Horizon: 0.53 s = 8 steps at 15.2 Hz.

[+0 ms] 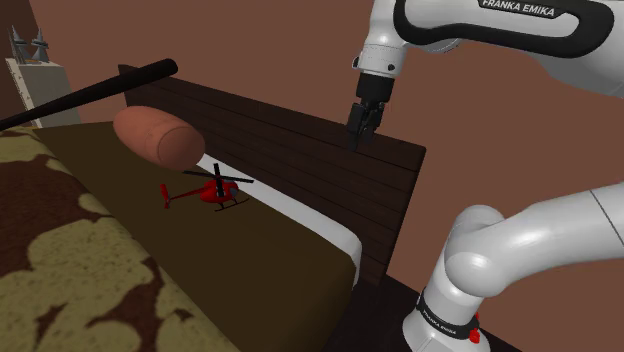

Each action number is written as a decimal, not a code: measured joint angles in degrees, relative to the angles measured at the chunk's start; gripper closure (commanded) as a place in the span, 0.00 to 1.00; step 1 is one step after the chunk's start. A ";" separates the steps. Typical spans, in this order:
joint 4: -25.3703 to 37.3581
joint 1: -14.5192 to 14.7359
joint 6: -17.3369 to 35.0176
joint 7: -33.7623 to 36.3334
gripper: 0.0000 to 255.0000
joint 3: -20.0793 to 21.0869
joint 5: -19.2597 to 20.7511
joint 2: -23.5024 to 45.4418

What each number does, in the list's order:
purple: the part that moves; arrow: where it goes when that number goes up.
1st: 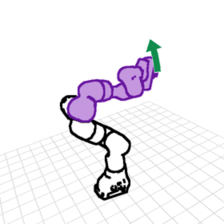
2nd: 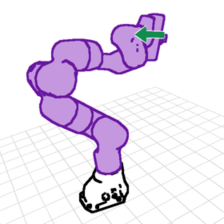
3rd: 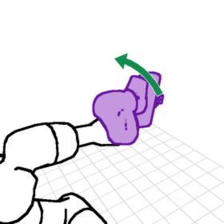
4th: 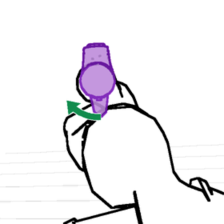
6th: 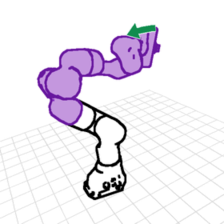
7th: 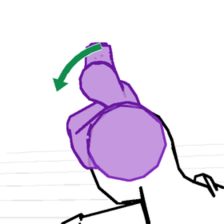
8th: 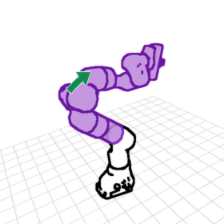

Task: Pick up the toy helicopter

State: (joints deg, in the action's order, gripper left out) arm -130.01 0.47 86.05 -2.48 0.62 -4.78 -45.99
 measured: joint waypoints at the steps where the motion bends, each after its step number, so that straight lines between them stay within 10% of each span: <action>1: 0.00 0.00 0.00 0.00 0.00 0.00 0.00 0.00; 8: 4.28 0.46 7.19 4.52 0.00 4.34 -1.36 11.71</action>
State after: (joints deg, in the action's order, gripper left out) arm -125.72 0.93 93.24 2.03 4.96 -6.14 -34.28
